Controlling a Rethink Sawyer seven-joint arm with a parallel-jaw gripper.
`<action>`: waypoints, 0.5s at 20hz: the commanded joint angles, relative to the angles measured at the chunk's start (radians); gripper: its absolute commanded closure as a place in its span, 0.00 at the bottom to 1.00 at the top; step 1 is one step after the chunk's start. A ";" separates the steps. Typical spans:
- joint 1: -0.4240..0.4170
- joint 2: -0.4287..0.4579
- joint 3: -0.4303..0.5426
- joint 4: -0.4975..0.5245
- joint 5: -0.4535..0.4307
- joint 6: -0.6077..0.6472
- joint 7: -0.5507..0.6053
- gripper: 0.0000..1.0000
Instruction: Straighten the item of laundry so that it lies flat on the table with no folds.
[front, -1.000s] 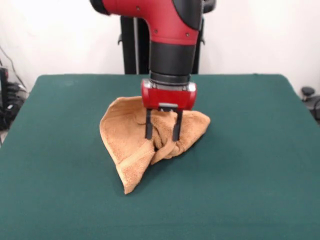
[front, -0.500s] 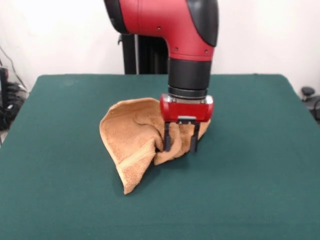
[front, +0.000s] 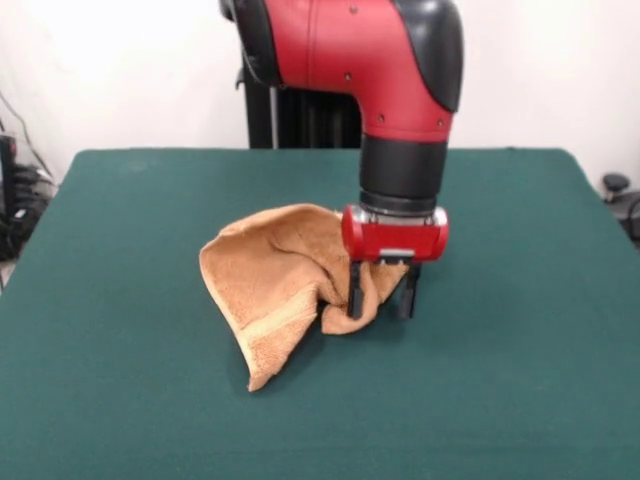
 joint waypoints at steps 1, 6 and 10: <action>0.018 0.182 0.027 -0.134 0.035 0.001 0.143 0.00; 0.011 0.196 0.044 -0.135 0.028 0.002 0.158 0.00; 0.012 0.194 0.041 -0.132 0.031 -0.003 0.164 0.00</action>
